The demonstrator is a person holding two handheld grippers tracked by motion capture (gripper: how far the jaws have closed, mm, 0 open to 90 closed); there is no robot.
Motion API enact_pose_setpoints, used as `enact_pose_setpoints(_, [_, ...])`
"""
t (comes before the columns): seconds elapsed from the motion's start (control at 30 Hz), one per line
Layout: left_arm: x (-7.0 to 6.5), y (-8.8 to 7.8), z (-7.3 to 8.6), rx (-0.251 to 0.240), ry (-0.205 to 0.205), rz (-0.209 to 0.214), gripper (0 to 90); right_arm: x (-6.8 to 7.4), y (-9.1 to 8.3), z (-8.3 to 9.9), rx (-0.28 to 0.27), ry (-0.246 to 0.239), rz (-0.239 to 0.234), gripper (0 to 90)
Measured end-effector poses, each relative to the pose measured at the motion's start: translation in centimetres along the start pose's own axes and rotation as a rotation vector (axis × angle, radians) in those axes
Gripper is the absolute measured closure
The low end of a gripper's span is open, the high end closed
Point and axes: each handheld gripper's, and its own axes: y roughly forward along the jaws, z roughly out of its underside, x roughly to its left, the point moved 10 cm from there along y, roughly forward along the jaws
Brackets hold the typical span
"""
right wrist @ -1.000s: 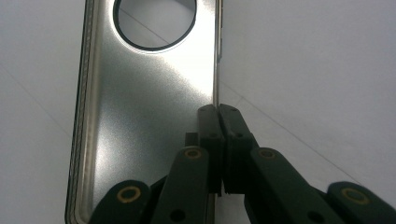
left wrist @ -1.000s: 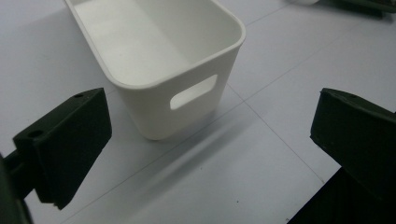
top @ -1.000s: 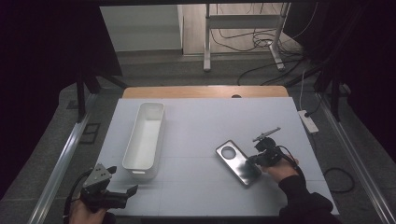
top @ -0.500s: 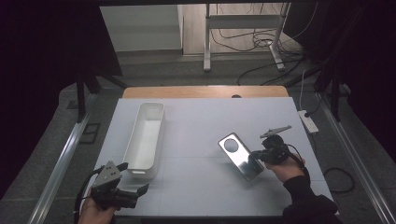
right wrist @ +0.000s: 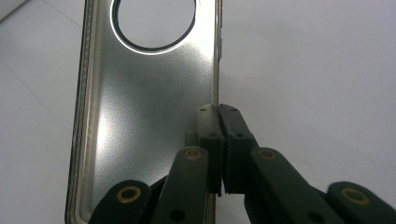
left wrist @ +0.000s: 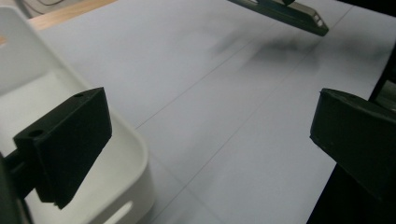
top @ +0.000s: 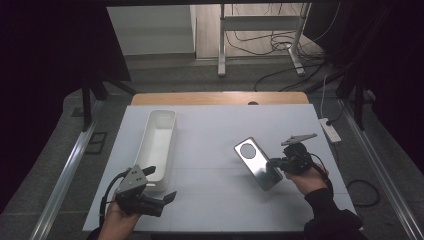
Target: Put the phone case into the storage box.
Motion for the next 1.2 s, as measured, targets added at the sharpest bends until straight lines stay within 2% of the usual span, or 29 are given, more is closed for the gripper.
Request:
enact_pose_setpoints(0.23, [-0.8,2.7,-1.2,0.018,-0.004,0.064,0.0,-0.1,-0.2,-0.2,-0.014,-0.002,0.009,88.6])
enact_pose_setpoints(0.33, [-0.9,3.2,-1.5,0.013,-0.005,0.075,0.0,-0.2,-0.3,-0.3,-0.025,-0.001,0.017,88.6])
enact_pose_setpoints(0.4, [-1.1,4.1,-2.1,0.004,-0.004,0.1,0.0,-0.2,-0.4,-0.4,-0.03,0.002,0.019,88.6])
enact_pose_setpoints(0.63, [-1.6,5.7,-2.9,0.017,0.001,0.129,0.0,-0.1,-0.5,-0.6,-0.043,0.006,0.019,88.6])
enact_pose_setpoints(0.97, [-1.7,7.8,-3.9,0.045,0.005,0.139,0.0,0.5,-0.6,-1.2,-0.075,0.003,0.013,88.6])
enact_pose_setpoints(1.2, [-1.9,8.9,-4.6,0.041,-0.004,0.147,0.0,1.3,-0.5,-1.6,-0.091,-0.002,0.005,88.6])
